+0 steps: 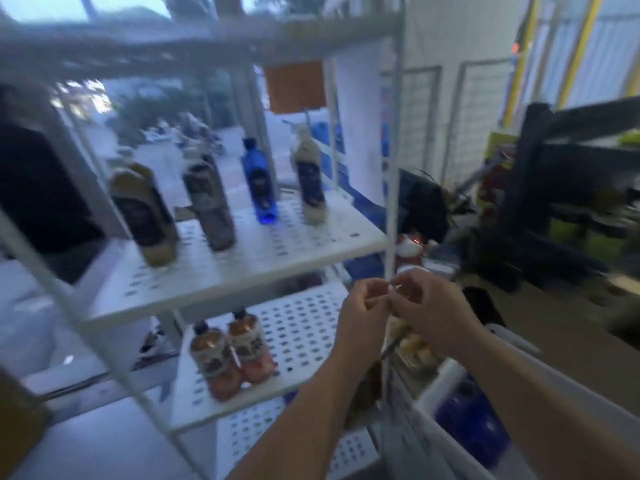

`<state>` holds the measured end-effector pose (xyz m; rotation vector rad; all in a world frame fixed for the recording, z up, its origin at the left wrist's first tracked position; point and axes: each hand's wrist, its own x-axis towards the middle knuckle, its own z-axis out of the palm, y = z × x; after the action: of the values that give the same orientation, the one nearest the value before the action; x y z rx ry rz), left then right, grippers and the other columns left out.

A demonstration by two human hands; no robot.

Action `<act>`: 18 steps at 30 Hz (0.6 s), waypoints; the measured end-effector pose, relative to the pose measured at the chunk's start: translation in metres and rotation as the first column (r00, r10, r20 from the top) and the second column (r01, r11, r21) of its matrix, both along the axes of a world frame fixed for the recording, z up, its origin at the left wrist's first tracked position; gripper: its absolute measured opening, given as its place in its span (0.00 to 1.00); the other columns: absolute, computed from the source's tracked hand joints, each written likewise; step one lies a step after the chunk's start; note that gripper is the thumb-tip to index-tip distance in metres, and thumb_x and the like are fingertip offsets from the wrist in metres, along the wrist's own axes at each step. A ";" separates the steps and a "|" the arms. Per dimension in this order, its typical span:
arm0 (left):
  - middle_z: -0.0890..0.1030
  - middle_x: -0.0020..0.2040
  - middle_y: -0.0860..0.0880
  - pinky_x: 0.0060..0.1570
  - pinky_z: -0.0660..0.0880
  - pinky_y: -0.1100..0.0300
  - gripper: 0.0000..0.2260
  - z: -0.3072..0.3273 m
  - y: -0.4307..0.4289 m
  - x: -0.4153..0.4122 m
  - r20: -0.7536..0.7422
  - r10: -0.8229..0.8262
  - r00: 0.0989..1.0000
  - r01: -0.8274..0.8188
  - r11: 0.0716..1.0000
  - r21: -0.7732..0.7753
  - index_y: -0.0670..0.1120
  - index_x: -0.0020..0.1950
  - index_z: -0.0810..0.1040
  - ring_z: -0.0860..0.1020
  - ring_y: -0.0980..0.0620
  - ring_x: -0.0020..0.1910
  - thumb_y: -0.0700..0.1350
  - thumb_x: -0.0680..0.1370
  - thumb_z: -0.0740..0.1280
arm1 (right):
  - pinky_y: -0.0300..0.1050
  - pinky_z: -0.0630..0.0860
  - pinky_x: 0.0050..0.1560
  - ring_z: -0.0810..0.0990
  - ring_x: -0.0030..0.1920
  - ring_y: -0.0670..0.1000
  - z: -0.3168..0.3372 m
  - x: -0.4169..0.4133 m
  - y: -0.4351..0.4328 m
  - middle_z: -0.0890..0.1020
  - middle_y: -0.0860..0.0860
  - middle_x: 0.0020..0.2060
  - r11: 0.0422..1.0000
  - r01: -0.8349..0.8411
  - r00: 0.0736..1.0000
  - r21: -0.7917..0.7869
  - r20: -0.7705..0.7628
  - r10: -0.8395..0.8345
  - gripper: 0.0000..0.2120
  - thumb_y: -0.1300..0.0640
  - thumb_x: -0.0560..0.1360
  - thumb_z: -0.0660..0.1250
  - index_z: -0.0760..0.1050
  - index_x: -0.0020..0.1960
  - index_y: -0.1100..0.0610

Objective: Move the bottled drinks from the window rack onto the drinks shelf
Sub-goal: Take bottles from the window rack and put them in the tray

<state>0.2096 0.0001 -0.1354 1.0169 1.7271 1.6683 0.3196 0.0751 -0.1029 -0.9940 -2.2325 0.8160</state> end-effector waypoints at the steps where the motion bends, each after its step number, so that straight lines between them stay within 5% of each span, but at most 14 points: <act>1: 0.83 0.39 0.61 0.34 0.75 0.70 0.05 0.015 -0.012 -0.016 -0.024 0.041 0.999 -0.040 0.999 0.031 0.56 0.46 0.78 0.80 0.65 0.37 0.46 0.72 0.68 | 0.33 0.73 0.40 0.80 0.39 0.40 0.010 -0.016 -0.009 0.83 0.42 0.38 1.000 -0.025 0.999 0.017 -0.033 0.026 0.05 0.51 0.74 0.72 0.79 0.49 0.46; 6: 0.83 0.44 0.54 0.37 0.78 0.67 0.10 0.058 -0.060 -0.086 -0.095 0.275 0.957 -0.265 0.959 0.104 0.54 0.49 0.77 0.81 0.61 0.40 0.40 0.74 0.69 | 0.27 0.71 0.39 0.80 0.42 0.38 0.041 -0.105 -0.031 0.82 0.40 0.42 0.989 -0.147 0.979 -0.008 -0.147 0.144 0.14 0.50 0.72 0.74 0.78 0.57 0.47; 10: 0.82 0.49 0.58 0.43 0.78 0.62 0.09 0.070 -0.063 -0.128 -0.140 0.394 0.908 -0.382 0.918 0.109 0.57 0.51 0.77 0.81 0.59 0.48 0.42 0.77 0.67 | 0.45 0.75 0.48 0.80 0.46 0.50 0.058 -0.182 -0.026 0.81 0.48 0.43 0.984 -0.176 0.977 0.026 -0.116 0.178 0.16 0.48 0.73 0.73 0.77 0.56 0.55; 13: 0.76 0.53 0.65 0.43 0.70 0.69 0.14 0.079 -0.053 -0.155 -0.144 0.444 0.885 -0.431 0.896 0.109 0.61 0.57 0.72 0.76 0.64 0.52 0.43 0.78 0.65 | 0.44 0.66 0.42 0.77 0.43 0.53 0.071 -0.240 -0.008 0.77 0.48 0.38 0.987 -0.160 0.983 0.029 -0.090 0.162 0.12 0.49 0.73 0.71 0.73 0.49 0.55; 18: 0.76 0.56 0.63 0.39 0.70 0.76 0.16 0.081 -0.034 -0.190 -0.144 0.457 0.878 -0.445 0.889 0.112 0.59 0.61 0.72 0.76 0.66 0.54 0.41 0.77 0.65 | 0.42 0.70 0.44 0.80 0.50 0.56 0.077 -0.319 0.029 0.82 0.56 0.52 0.989 -0.116 0.987 -0.088 -0.121 0.105 0.22 0.50 0.70 0.74 0.74 0.60 0.59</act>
<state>0.0195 -0.0342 -0.0541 0.8457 2.1544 1.9911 0.0006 0.1040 -0.0263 -0.8484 -2.1821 1.0109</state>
